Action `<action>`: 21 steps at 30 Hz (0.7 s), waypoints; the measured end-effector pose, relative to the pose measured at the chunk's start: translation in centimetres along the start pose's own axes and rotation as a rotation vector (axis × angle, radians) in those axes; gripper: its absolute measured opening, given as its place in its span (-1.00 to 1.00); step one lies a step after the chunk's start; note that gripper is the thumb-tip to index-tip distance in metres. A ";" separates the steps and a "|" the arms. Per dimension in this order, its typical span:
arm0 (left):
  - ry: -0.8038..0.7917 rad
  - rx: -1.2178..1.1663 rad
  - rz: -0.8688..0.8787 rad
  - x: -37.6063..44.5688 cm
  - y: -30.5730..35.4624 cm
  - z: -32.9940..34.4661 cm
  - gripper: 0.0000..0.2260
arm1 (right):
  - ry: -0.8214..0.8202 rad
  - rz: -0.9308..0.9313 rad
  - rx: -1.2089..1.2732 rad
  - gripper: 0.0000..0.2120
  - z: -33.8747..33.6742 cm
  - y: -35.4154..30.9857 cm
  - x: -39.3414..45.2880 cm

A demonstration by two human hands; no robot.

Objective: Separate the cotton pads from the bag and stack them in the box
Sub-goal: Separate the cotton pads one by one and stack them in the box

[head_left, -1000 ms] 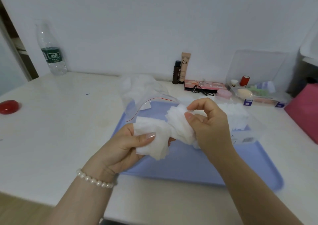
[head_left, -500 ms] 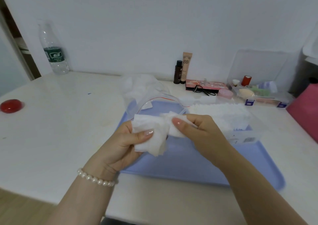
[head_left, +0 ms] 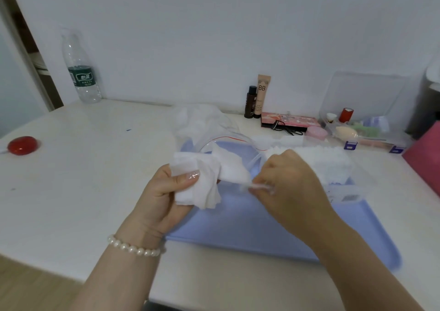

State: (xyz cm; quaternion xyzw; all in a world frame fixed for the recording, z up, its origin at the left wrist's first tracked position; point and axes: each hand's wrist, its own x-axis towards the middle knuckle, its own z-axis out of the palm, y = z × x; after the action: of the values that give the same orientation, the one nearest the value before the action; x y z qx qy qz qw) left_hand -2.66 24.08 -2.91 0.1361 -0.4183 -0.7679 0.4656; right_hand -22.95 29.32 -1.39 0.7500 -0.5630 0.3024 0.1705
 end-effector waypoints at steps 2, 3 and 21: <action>-0.009 0.004 -0.005 0.1 -0.1 0.0 -0.51 | -0.179 -0.083 -0.002 -0.92 0.3 -0.6 -0.4; -0.009 0.009 -0.007 0.1 -0.1 0.0 -0.49 | -0.270 -0.067 0.049 -0.86 0.2 -0.8 -0.6; 0.137 0.083 -0.122 0.4 -1.6 1.7 -0.67 | 0.335 0.691 0.975 -0.73 -1.0 -2.0 0.8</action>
State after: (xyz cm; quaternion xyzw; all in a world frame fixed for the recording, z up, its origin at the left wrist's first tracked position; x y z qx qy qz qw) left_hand -4.85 24.95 -3.01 0.2326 -0.4082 -0.7656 0.4395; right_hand -21.11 29.94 0.01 0.4583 -0.5359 0.6761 -0.2135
